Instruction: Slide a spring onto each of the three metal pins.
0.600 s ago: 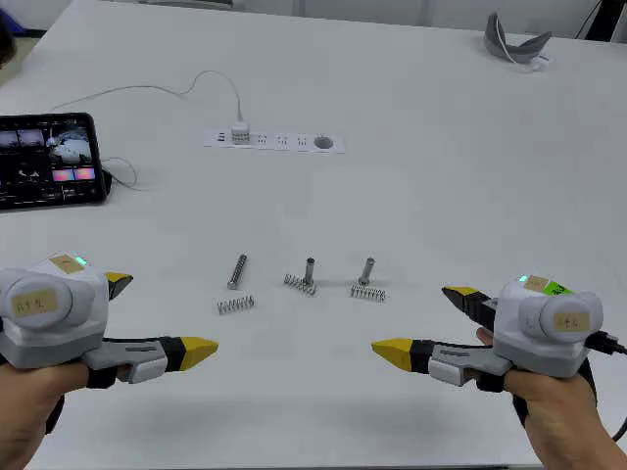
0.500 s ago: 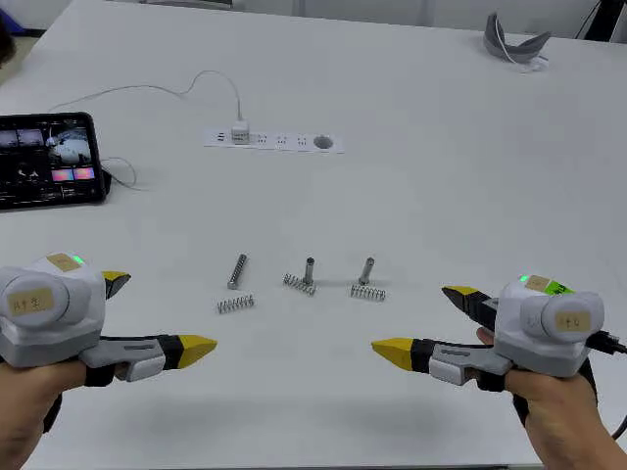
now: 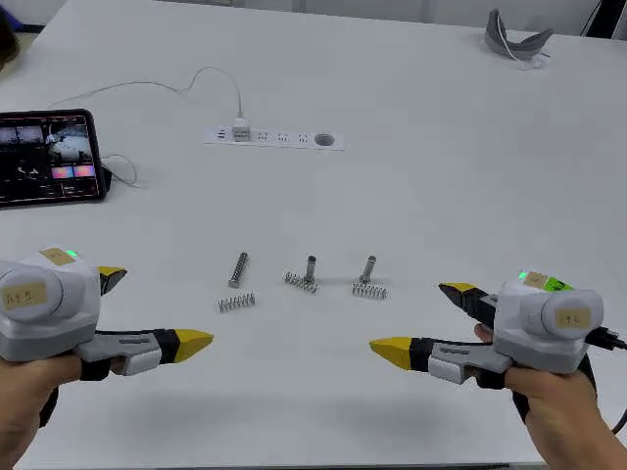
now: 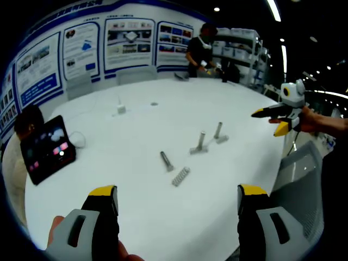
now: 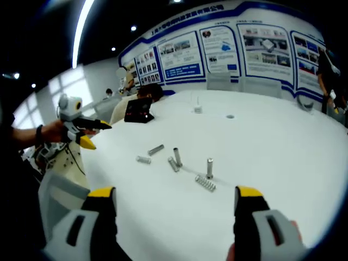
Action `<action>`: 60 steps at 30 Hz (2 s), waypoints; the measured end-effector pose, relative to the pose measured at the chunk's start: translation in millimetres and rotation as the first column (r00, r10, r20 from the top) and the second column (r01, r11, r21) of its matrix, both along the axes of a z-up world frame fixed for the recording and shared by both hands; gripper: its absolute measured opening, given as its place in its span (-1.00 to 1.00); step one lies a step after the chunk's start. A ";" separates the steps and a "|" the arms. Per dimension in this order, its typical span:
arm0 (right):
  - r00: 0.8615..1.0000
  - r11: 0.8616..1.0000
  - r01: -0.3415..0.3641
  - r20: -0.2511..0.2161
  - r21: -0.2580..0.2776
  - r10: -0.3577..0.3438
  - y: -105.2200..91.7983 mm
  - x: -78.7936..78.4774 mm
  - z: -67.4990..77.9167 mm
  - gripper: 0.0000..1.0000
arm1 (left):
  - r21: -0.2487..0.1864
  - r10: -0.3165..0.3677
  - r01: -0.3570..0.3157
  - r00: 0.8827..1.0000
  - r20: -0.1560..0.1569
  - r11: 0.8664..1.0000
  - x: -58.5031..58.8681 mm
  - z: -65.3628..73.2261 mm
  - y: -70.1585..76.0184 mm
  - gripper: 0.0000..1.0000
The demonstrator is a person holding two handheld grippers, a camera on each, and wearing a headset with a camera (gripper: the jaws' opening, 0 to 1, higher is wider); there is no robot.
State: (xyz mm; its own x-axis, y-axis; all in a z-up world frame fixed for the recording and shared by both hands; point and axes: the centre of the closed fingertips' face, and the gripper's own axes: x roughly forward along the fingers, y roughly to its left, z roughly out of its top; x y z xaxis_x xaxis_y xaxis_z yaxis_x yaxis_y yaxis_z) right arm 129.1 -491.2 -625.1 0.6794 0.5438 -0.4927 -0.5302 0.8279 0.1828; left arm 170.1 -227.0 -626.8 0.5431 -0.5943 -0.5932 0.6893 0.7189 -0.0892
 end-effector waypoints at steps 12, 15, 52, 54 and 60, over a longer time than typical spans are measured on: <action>1.000 1.000 0.006 -0.006 0.006 -0.006 -2.0 -6.2 -2.1 0.83 | -0.030 -0.014 0.014 1.000 -0.010 0.999 21.0 -1.7 -17.4 0.75; 1.000 1.000 0.013 -0.013 -0.003 -0.014 -4.8 -7.1 -4.2 0.85 | -0.040 -0.017 0.017 1.000 0.000 0.999 27.2 -1.5 -21.5 0.73; 0.999 0.999 0.014 -0.047 0.033 -0.012 -7.0 -16.5 -13.1 0.81 | -0.021 -0.006 0.004 0.998 -0.065 1.000 91.9 -51.6 -66.6 0.30; 0.999 0.999 0.014 -0.048 0.029 -0.012 -8.6 -16.4 -13.3 0.81 | -0.021 0.008 -0.010 0.997 -0.075 1.000 94.5 -56.2 -67.7 0.24; 0.999 0.999 0.016 -0.048 0.032 -0.015 -11.0 -15.5 -13.1 0.80 | -0.020 0.032 -0.034 0.994 -0.107 0.999 102.1 -69.0 -73.5 0.06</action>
State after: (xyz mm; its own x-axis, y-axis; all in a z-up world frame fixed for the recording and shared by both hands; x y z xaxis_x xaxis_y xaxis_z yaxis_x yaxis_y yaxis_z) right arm 113.7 -502.2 -638.1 0.6641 0.5494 -0.5071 -0.5073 0.8293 0.2342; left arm 272.2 -300.5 -695.8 0.4965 -0.5908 -0.6360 0.6511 0.7380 -0.1772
